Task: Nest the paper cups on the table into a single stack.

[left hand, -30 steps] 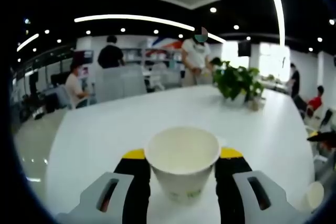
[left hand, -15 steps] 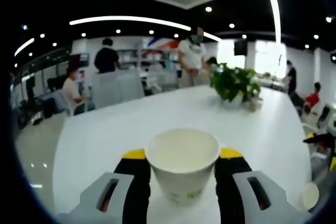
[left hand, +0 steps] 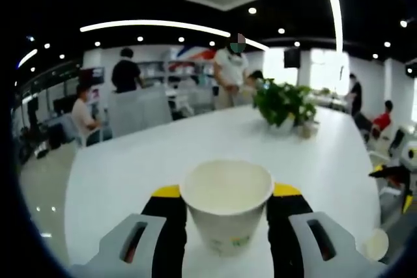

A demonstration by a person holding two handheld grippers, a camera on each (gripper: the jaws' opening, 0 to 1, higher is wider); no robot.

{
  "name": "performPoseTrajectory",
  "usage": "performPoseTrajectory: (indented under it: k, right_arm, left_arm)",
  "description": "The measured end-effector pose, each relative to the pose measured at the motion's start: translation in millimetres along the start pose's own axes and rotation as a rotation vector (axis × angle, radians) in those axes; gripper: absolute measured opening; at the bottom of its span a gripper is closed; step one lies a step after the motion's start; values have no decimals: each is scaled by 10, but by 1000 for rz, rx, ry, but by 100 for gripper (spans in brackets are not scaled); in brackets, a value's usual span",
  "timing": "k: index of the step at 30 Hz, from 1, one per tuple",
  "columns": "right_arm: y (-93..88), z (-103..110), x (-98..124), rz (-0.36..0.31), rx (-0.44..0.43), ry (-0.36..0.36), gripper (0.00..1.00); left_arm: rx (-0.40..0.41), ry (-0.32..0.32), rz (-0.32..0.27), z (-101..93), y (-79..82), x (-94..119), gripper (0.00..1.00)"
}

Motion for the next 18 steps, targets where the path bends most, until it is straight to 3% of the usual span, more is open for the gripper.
performPoseTrajectory:
  k: [18]
  right_arm:
    - [28,14,9,2,23,16,100]
  left_arm:
    - [-14,-72,6,-312,106,74,45]
Point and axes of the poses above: the point that each gripper's makers call its tool centre point, and the gripper's own axes: x roughly backward along the fingers, z roughly to its left, y roughly out of its top, the point moved 2 cm from there along x, roughly backward along the fingers
